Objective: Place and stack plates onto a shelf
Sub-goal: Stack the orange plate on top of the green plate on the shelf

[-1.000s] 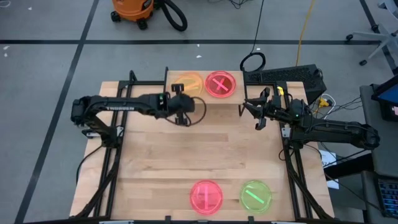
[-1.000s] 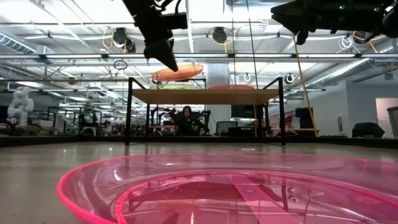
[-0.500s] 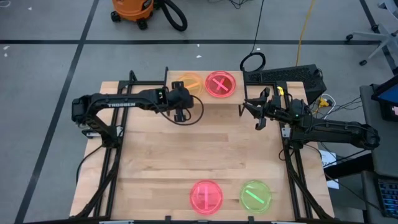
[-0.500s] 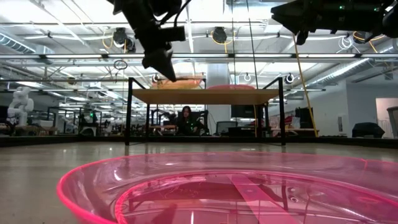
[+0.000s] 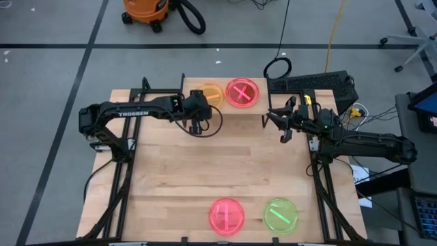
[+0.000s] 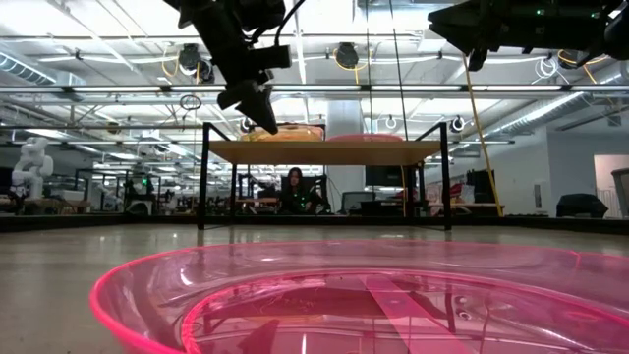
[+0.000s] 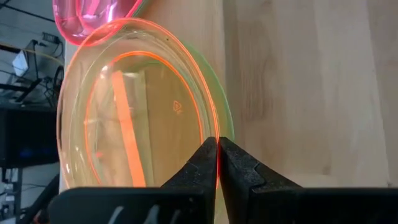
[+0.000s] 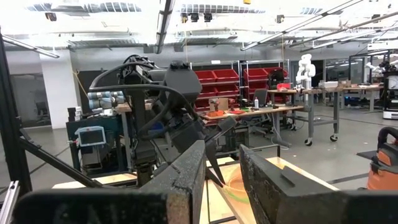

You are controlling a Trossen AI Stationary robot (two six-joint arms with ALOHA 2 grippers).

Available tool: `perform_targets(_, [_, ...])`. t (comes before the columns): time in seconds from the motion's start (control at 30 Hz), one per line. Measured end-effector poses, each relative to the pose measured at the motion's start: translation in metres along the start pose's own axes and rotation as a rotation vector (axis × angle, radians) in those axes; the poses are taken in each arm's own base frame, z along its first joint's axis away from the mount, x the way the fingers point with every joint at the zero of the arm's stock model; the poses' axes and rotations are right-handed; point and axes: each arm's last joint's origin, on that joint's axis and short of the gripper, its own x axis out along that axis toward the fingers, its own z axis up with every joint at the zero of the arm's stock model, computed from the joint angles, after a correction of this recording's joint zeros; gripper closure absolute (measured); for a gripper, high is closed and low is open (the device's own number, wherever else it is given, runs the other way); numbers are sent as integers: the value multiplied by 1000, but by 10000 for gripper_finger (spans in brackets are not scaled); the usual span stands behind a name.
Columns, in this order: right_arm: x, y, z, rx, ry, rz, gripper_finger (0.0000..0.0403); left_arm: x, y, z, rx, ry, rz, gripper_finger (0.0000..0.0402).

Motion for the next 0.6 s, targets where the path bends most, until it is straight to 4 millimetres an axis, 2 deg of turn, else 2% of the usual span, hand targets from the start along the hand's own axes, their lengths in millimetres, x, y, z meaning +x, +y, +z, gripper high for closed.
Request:
perform_targets(0.2, [0, 0, 0, 0, 0, 0, 316, 2, 6, -3, 1, 12, 20, 361])
perform_targets(0.6, [0, 0, 0, 2, 5, -1, 316, 6, 19, -14, -27, 47, 40, 357])
